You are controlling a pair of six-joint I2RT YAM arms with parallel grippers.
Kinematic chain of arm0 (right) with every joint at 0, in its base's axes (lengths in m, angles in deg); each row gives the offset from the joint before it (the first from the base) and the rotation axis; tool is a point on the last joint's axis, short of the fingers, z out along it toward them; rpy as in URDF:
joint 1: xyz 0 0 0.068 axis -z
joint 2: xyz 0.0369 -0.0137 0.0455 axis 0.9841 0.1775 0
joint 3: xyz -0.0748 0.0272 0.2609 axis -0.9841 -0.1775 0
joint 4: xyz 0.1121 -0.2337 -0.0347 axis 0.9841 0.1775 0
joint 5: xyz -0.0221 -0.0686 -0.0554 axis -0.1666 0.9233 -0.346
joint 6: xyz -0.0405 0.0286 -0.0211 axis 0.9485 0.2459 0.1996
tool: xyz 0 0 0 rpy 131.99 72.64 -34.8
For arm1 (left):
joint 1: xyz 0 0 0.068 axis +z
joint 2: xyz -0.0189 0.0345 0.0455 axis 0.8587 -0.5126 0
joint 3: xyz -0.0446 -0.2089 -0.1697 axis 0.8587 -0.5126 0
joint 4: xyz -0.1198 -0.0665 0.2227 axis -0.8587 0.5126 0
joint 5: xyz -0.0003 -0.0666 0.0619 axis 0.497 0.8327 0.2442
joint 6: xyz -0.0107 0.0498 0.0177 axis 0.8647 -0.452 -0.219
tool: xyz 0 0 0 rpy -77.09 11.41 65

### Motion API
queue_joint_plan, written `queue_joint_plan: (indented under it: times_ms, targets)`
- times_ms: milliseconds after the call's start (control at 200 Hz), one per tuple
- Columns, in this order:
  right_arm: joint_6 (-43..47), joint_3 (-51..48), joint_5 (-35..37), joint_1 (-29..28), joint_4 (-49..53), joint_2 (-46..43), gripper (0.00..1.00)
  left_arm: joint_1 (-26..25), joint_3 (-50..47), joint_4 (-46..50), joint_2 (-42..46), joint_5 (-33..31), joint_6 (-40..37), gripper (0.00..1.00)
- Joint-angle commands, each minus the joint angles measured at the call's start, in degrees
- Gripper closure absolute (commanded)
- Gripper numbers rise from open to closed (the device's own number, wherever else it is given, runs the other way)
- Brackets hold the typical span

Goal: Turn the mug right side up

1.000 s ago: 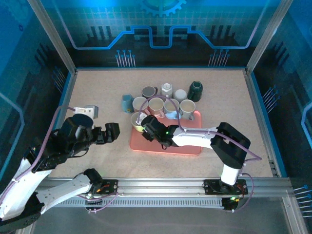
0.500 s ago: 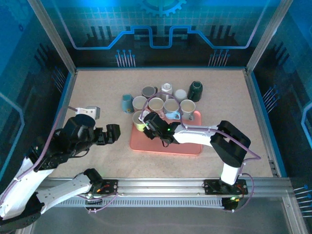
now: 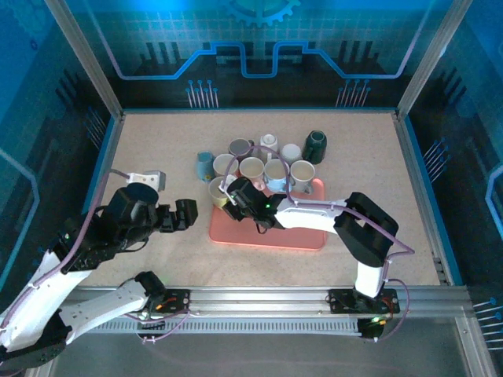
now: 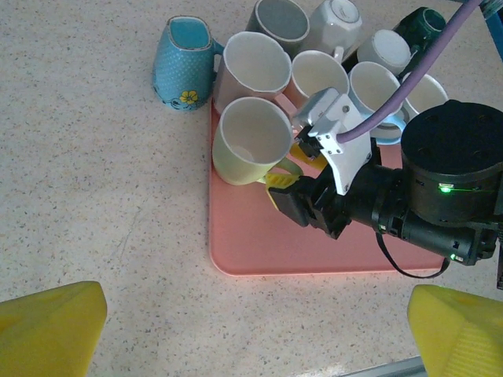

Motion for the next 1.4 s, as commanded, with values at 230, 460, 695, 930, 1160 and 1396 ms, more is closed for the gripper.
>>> queue_joint_plan:
  times_ms: [230,460,695,930,1160,1396]
  targets:
    - [0.1,-1.5,-2.5,0.1,4.4,-14.5,0.32,0.6,0.8,-0.8,-2.8,-3.0,-0.1,0.01]
    - [-8.9,4.4,-5.2,4.1,23.6,-26.5,0.34,1.9,7.1,0.2,-15.8,-2.5,-3.4,0.01]
    - [-15.9,8.8,-10.1,8.4,37.8,-35.0,0.36,9.6,14.3,-3.3,-28.8,4.4,-6.5,0.01]
    - [-20.2,12.1,-11.7,11.8,50.2,-40.0,0.35,20.8,21.0,-4.5,-41.8,6.7,-1.5,0.01]
    - [-20.3,12.4,-11.2,12.6,56.1,-43.6,0.35,25.2,26.6,-8.0,-54.0,5.8,-1.3,0.01]
    - [-21.2,12.3,-11.5,12.7,59.9,-45.0,0.35,29.4,28.8,-13.5,-62.3,9.3,-1.5,0.01]
